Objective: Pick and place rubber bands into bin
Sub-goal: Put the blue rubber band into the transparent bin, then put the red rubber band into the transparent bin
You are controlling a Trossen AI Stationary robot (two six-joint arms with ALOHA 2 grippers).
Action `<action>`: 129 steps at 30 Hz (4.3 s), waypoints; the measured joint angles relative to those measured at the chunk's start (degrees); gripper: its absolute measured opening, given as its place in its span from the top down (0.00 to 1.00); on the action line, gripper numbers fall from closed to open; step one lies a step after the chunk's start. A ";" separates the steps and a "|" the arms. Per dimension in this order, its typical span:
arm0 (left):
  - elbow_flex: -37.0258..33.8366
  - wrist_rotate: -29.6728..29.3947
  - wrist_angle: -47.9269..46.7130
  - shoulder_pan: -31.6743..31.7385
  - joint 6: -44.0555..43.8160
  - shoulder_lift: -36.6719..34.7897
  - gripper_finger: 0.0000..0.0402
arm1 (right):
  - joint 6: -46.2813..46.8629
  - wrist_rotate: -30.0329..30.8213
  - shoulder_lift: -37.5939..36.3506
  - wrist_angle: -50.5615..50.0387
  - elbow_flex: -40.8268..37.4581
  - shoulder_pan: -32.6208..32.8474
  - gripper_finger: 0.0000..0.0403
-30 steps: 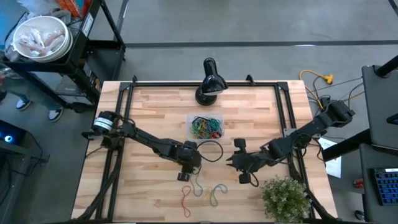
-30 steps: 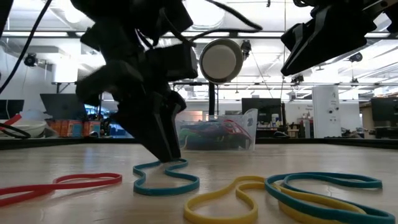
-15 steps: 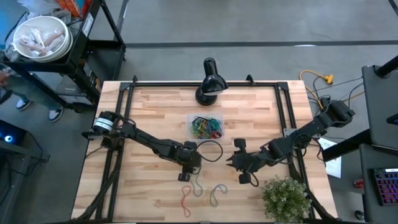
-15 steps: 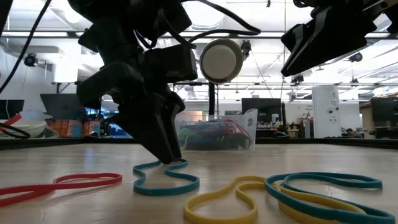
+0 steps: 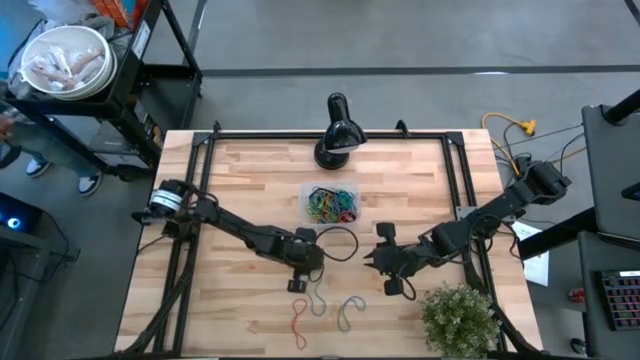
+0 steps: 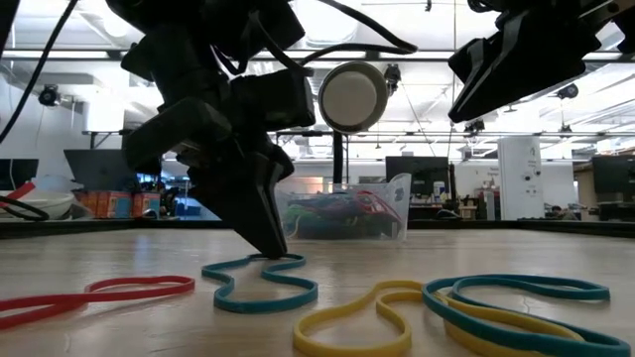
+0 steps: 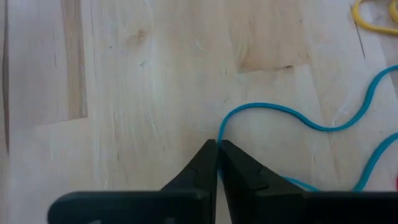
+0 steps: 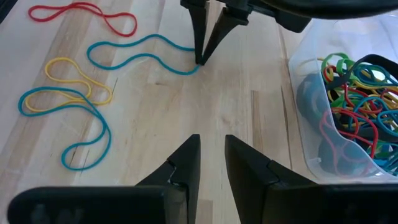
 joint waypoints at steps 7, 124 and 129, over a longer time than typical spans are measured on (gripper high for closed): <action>-0.19 -1.66 -0.78 -0.74 1.55 -3.21 1.00 | 0.02 0.00 0.00 -0.07 0.00 0.00 0.83; -0.96 -1.89 -6.70 0.93 20.27 -23.84 0.61 | -0.31 1.42 0.02 -0.25 -2.06 -0.13 0.83; -1.53 0.73 -6.30 -3.43 14.26 -23.80 0.61 | -0.20 1.49 0.02 0.10 -2.10 -0.13 0.83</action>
